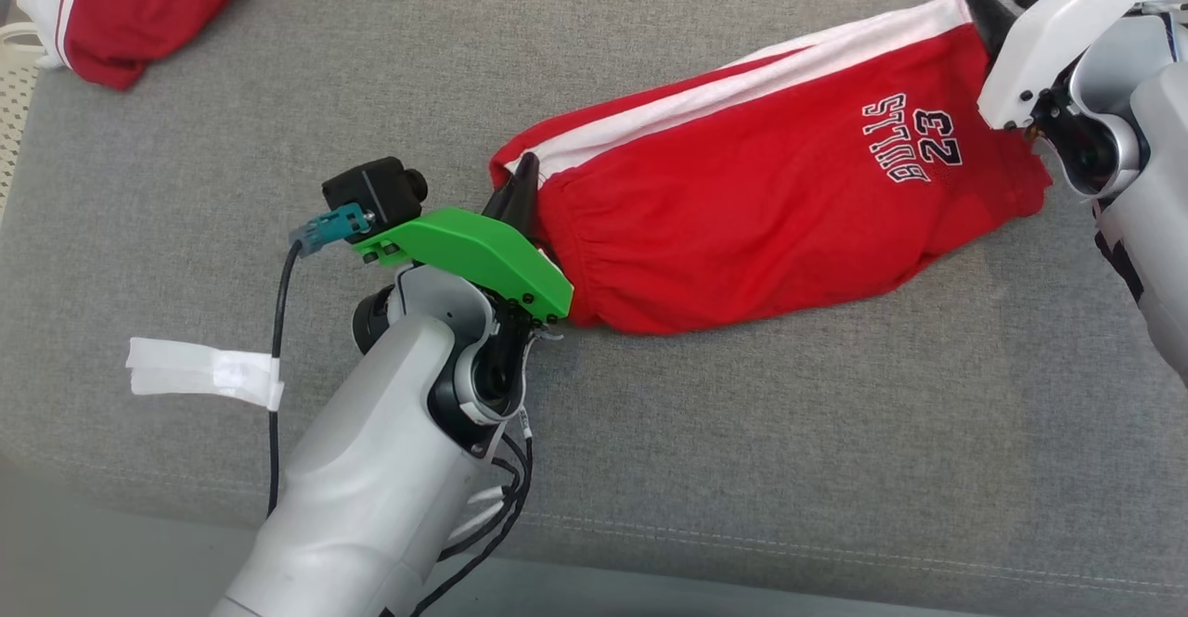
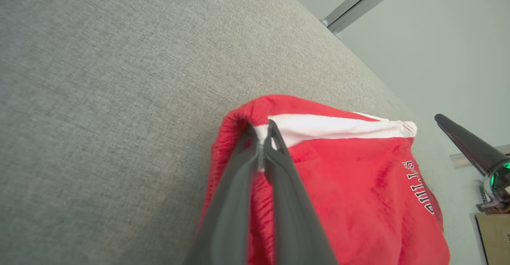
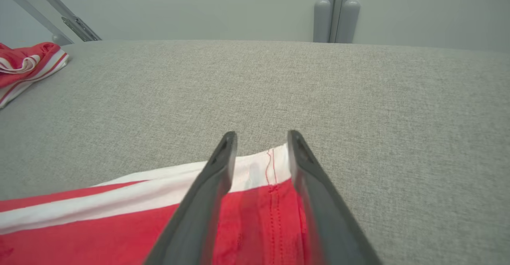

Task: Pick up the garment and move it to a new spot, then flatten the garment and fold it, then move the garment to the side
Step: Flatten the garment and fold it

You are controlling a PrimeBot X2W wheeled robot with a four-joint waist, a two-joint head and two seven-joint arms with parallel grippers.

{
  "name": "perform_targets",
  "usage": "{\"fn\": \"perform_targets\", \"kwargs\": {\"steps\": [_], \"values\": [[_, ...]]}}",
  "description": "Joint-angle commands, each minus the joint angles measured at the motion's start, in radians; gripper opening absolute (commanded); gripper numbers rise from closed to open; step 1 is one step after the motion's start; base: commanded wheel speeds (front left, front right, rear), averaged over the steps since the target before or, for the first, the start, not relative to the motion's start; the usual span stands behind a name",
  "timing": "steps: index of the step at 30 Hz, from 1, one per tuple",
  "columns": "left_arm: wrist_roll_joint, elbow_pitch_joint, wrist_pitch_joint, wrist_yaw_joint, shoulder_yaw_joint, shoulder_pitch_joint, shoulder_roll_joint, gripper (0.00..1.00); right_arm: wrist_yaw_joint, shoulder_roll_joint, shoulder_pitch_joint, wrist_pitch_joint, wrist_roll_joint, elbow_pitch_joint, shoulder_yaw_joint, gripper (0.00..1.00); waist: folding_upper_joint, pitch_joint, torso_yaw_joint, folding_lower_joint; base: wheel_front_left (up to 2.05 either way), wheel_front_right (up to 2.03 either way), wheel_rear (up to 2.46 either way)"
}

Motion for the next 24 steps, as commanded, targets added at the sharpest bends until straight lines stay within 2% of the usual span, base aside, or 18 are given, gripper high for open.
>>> {"fn": "perform_targets", "kwargs": {"steps": [1, 8, 12, 18, 24], "values": [[0.01, 0.003, -0.005, 0.003, -0.008, -0.022, 0.001, 1.0, 0.0, -0.01, -0.02, -0.017, 0.013, 0.01, 0.009, 1.0, -0.0001, 0.0, 0.001, -0.0001, 0.0, 0.0, 0.0], [0.065, -0.014, -0.006, 0.014, -0.048, -0.017, 0.038, 1.0, 0.0, -0.032, -0.036, -0.056, 0.066, 0.032, 0.068, 1.0, -0.0001, -0.011, -0.004, -0.0001, 0.0, 0.0, 0.0], [0.1, -0.05, -0.024, 0.023, -0.073, 0.022, 0.08, 1.0, 0.0, -0.053, 0.001, -0.07, 0.104, 0.012, 0.108, 1.0, -0.0001, -0.031, -0.014, -0.0001, 0.0, 0.0, 0.0], [0.148, -0.136, -0.048, 0.057, -0.099, 0.093, 0.151, 1.0, 0.0, -0.095, 0.067, -0.063, 0.17, -0.019, 0.165, 1.0, -0.0001, -0.065, -0.031, -0.0001, 0.0, 0.0, 0.0], [0.183, -0.25, -0.073, 0.104, -0.106, 0.16, 0.206, 1.0, 0.0, -0.11, 0.114, -0.036, 0.239, -0.025, 0.196, 1.0, -0.0001, -0.083, -0.029, -0.0001, 0.0, 0.0, 0.0]]}}
